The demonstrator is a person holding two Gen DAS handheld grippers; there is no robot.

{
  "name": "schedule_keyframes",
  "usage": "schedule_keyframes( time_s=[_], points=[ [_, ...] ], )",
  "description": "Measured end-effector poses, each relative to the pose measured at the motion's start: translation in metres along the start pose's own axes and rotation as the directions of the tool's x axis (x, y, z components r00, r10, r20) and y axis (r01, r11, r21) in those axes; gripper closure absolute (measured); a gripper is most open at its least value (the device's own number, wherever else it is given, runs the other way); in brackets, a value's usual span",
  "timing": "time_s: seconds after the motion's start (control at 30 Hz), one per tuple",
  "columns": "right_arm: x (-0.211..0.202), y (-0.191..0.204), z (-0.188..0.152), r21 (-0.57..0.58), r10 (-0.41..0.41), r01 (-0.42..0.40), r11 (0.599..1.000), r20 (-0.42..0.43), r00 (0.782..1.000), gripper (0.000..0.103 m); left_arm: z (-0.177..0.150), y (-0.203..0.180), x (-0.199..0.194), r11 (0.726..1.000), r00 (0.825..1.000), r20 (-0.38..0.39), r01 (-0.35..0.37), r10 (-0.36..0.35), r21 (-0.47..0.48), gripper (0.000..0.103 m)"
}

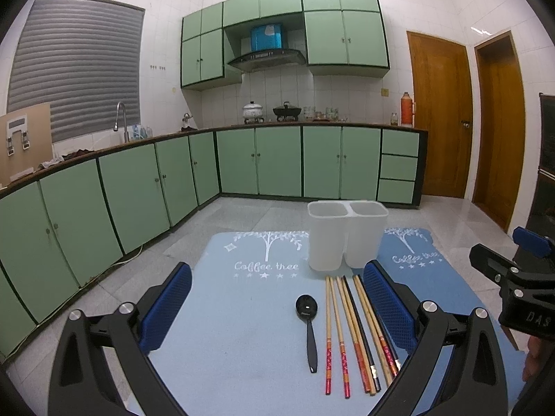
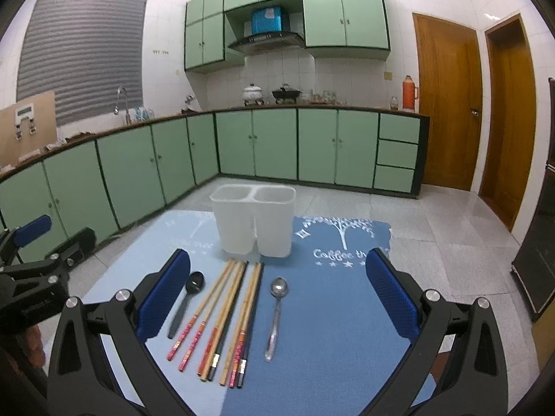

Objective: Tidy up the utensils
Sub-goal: 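Grasp the black plastic spoon with the left tool while the right tool grasps the steel spoon, then lift both spoons and carry them toward the white utensil holder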

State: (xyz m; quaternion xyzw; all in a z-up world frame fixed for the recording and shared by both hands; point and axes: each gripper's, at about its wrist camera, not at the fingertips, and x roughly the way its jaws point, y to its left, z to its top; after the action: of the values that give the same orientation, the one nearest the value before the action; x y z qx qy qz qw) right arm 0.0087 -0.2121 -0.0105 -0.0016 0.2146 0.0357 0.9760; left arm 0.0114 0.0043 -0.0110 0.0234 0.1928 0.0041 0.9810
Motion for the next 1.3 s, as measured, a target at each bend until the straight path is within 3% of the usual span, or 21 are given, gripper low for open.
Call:
schedule_keyframes(
  time_s=[0.23,0.47,0.57,0.7,0.93,1.03,1.3],
  points=[
    [0.047,-0.009,-0.011,-0.003,-0.027,0.027,1.000,-0.135,0.990,0.005,-0.007,0.006,0.049,1.000,0.992,-0.120,-0.021,0.023,0.020,0.006],
    [0.110,-0.012,-0.019,-0.003,0.003,-0.004,1.000,-0.291,0.957,0.006,-0.021,0.009,0.113,1.000,0.961,-0.276,-0.012,0.016,0.016,0.006],
    [0.138,-0.010,-0.024,-0.007,0.012,-0.016,1.000,-0.353,0.936,0.010,-0.027,0.007,0.140,1.000,0.943,-0.333,-0.011,0.016,0.016,0.007],
    [0.178,-0.009,-0.032,0.010,0.033,-0.031,0.999,-0.447,0.894,0.026,-0.037,0.004,0.167,1.000,0.922,-0.387,0.000,0.008,0.021,0.008],
    [0.224,-0.001,-0.045,0.024,0.044,-0.037,0.999,-0.559,0.828,0.044,-0.047,-0.007,0.197,0.999,0.899,-0.437,0.029,-0.016,0.024,0.009],
    [0.236,0.000,-0.050,0.054,0.062,-0.038,0.998,-0.591,0.804,0.045,-0.050,-0.009,0.209,0.999,0.887,-0.460,0.037,-0.027,0.013,0.009],
    [0.241,0.006,-0.054,0.029,0.041,-0.029,0.999,-0.585,0.810,0.048,-0.057,-0.013,0.230,0.999,0.869,-0.494,0.039,-0.029,0.011,0.009]
  ],
)
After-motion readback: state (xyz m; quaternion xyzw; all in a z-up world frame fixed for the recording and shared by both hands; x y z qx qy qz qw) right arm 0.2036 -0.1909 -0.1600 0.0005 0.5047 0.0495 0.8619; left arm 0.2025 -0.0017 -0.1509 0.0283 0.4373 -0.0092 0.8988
